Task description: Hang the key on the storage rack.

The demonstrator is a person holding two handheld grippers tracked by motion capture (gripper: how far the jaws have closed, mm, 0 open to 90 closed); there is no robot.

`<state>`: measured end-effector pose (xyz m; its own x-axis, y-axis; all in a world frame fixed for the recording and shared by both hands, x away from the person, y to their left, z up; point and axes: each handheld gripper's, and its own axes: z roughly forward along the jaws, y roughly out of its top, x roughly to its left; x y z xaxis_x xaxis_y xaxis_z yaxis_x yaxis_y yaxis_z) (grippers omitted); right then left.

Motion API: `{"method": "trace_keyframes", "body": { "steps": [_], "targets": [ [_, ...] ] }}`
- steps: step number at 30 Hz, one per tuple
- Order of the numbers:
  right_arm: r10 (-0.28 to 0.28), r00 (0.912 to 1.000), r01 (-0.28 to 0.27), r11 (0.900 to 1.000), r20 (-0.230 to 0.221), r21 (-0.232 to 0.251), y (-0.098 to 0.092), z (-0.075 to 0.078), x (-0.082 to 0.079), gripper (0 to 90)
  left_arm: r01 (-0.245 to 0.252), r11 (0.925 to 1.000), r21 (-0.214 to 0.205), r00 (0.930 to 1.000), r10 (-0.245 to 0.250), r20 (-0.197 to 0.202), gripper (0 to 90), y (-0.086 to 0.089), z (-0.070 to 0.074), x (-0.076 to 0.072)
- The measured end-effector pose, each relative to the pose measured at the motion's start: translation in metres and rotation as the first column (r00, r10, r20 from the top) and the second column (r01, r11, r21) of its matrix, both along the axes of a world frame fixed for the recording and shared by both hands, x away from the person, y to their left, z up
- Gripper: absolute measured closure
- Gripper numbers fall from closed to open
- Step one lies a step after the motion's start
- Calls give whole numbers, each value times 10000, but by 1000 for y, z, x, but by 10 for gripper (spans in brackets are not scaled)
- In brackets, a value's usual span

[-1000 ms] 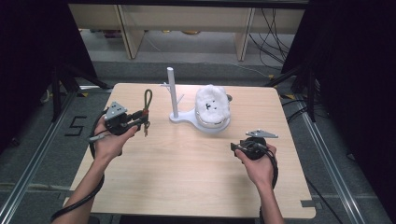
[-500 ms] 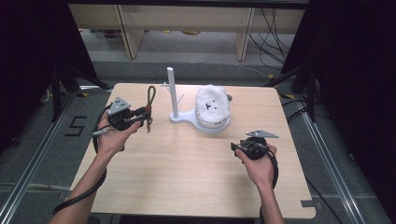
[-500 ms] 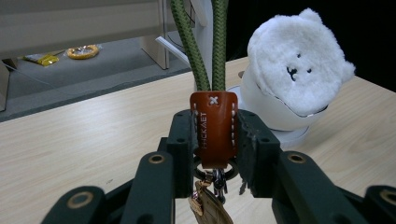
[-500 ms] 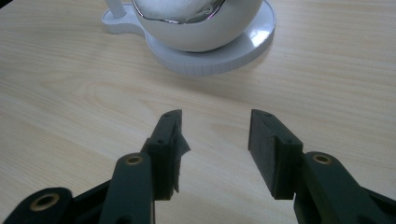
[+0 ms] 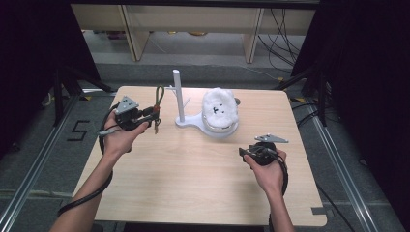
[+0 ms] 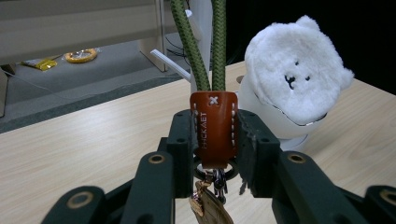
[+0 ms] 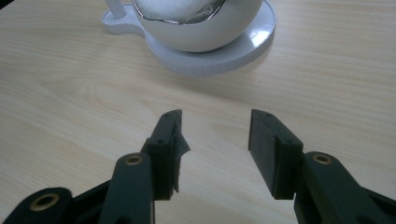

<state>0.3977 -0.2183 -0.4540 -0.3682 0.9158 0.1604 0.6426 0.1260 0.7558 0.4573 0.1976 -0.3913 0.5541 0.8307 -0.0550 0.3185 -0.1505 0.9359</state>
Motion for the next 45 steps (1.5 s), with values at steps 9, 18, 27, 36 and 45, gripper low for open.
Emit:
{"method": "trace_keyframes", "body": {
  "steps": [9,18,27,36,45],
  "targets": [
    [16,10000,-16,10000,3,27,0,0,0,555,40,10000,18,10000,-40,-73,681,-4,1,8],
    [59,10000,-59,10000,0,74,-1,-1,0,554,72,10000,3,9997,-72,-251,681,-9,0,15],
    [52,10000,-53,9999,35,119,-1,-1,0,554,9,10000,9,9992,-9,-404,680,-12,-3,23],
    [55,10000,-55,10000,49,2,-1,-1,0,553,-68,10000,19,9977,70,-676,680,-14,-9,30],
    [32,10000,-32,10000,38,-8,-2,-1,0,552,-88,9999,74,9966,94,-821,679,-18,-14,34]
  ]
}}
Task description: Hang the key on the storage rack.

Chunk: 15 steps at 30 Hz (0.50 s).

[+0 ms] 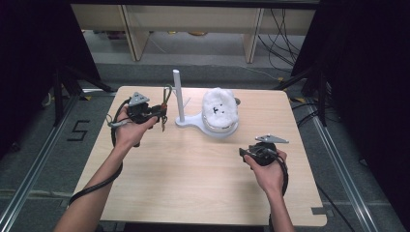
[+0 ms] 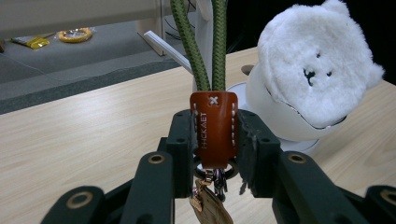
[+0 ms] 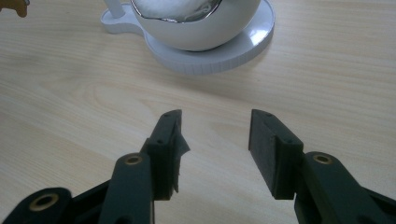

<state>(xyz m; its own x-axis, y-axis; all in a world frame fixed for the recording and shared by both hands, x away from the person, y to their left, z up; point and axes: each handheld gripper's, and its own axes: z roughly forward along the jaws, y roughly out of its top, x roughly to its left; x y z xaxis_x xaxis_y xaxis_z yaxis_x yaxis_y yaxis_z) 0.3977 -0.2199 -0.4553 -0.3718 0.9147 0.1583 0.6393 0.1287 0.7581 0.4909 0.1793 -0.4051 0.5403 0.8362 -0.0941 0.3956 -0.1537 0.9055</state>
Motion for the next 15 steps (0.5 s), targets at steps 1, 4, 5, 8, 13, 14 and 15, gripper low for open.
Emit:
{"method": "trace_keyframes", "body": {
  "steps": [1,4,5,8,13,14,15],
  "targets": [
    [-19,10000,19,10000,9,-15,0,0,0,553,9,10000,16,10000,-9,-7,679,0,0,1],
    [-16,10000,16,10000,6,-18,0,0,0,552,-5,10000,30,10000,6,-26,679,-2,0,2],
    [11,10000,-11,10000,0,-14,0,0,0,552,-3,10000,38,10000,4,-46,679,-2,0,3],
    [21,10000,-21,10000,-9,4,0,0,0,552,21,10000,89,10000,-20,-68,678,-4,-1,4],
    [-20,10000,20,10000,-31,69,1,-1,0,552,8,9999,115,9999,-7,-117,677,-8,-2,7],
    [-34,10000,33,10000,-50,-42,0,0,0,552,7,9999,104,9999,-5,-138,677,-9,-2,8],
    [-77,9999,77,10000,-79,-7,1,0,0,552,-2,10000,95,9999,3,-128,677,-10,-2,8]
  ]
}}
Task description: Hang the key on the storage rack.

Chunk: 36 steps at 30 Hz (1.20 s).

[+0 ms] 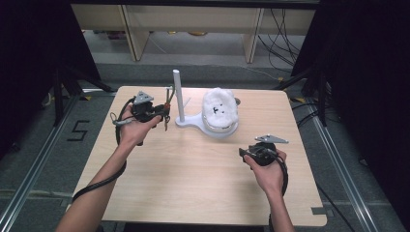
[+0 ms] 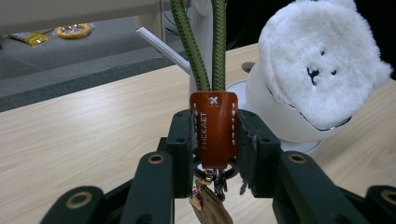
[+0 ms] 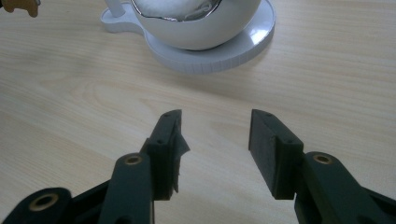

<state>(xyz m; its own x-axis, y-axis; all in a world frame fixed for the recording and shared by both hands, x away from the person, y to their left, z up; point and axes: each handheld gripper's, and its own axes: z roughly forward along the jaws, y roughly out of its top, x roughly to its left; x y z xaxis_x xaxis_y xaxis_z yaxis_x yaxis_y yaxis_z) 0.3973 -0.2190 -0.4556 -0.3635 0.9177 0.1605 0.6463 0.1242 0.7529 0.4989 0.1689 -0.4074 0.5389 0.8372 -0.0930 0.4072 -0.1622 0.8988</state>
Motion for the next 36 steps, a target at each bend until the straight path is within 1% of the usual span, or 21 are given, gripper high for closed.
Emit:
{"method": "trace_keyframes", "body": {
  "steps": [1,3,4,6,7,8,14,15,16,17,22,23,24,26,32,36],
  "targets": [
    [15,10000,-15,10000,55,58,0,-1,0,552,16,10000,6,10000,-16,-8,677,-1,0,1],
    [98,9999,-98,9999,27,119,0,-1,1,552,40,10000,64,10000,-40,-14,676,-3,-1,2],
    [18,10000,-18,10000,13,3,0,0,0,552,6,10000,70,10000,-6,-19,676,-4,-1,2],
    [5,10000,-5,10000,6,-22,0,0,0,551,-18,9999,122,10000,18,-14,675,-6,-2,3],
    [98,9999,-98,9999,58,108,0,-1,0,552,0,9999,107,10000,0,-13,675,-7,-3,4],
    [58,10000,-58,10000,14,19,-1,0,0,552,-13,9999,150,10000,13,-39,675,-7,-3,5],
    [59,10000,-59,10000,8,18,-1,0,0,552,-81,9998,167,9999,83,-79,672,-10,-6,8],
    [118,9999,-119,9998,81,137,-1,-1,1,552,-104,9999,123,9999,105,-84,672,-10,-7,8],
    [90,9999,-91,9999,83,127,0,-1,1,552,-114,9999,120,9999,115,-86,672,-10,-7,9],
    [20,10000,-20,10000,2,-9,0,0,0,552,-119,9998,139,9999,120,-97,671,-10,-8,9],
    [28,10000,-28,10000,30,-30,-1,0,0,551,-169,9997,174,9998,171,-135,668,-11,-10,11],
    [25,10000,-25,10000,2,-12,-1,0,0,551,-162,9997,186,9998,165,-120,668,-12,-10,11],
    [98,9999,-99,9999,70,139,-1,-1,1,551,-119,9998,168,9999,120,-82,666,-12,-11,12],
    [99,9999,-100,9998,71,149,-1,-1,1,551,-198,9994,299,9997,201,-100,664,-13,-11,12],
    [107,9999,-108,9999,28,133,-1,-1,1,551,-162,9991,403,9998,166,-95,654,-14,-12,11],
    [106,9999,-107,9998,56,152,-1,-1,1,551,-192,9986,489,9998,190,55,643,-13,-10,11]
  ]
}}
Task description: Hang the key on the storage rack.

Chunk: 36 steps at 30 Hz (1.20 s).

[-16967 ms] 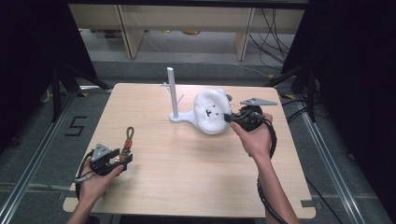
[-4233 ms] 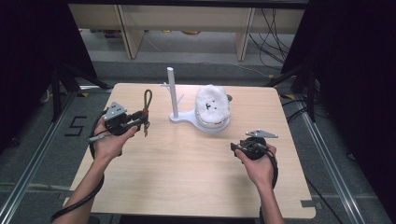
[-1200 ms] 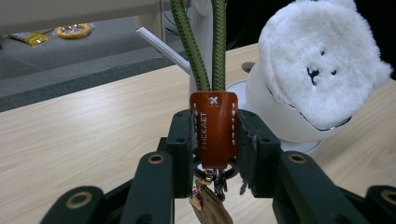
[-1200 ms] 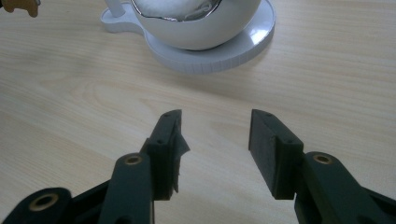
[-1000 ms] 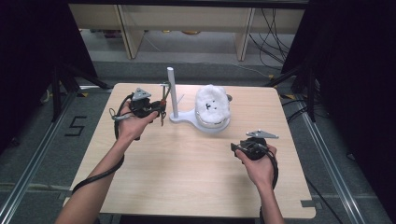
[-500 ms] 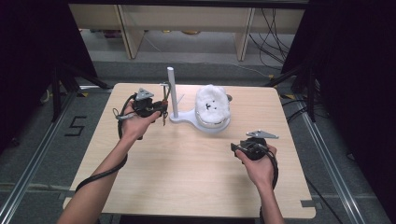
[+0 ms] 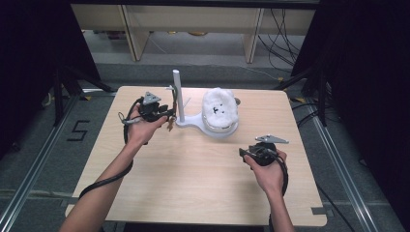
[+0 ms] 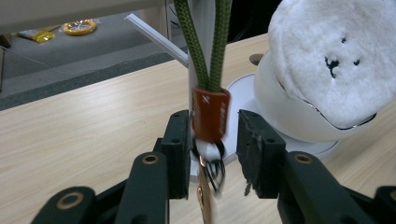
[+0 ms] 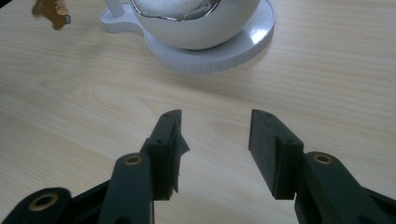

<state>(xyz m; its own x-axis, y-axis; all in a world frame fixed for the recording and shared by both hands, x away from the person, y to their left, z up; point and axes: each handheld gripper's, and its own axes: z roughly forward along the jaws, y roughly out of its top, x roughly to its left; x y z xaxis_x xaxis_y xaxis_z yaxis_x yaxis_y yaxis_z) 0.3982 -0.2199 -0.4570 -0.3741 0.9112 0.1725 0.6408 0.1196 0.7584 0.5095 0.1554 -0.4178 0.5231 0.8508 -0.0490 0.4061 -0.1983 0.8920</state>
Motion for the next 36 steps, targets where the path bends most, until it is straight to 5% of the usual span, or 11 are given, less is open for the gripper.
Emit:
{"method": "trace_keyframes", "body": {
  "steps": [25,26,29,36],
  "targets": [
    [-380,9988,385,9992,-322,145,2,2,-2,549,191,9992,357,9984,-209,525,480,38,1,-46],
    [-150,9999,150,9998,-29,-108,-1,1,0,548,138,9993,340,9986,-155,508,474,40,0,-49],
    [-436,9986,437,9990,-283,29,2,1,-2,548,98,9996,281,9987,-112,500,465,47,-3,-56],
    [-199,9998,199,9997,11,-167,-1,0,0,547,19,9999,108,9989,-24,462,450,59,-12,-78]
  ]
}}
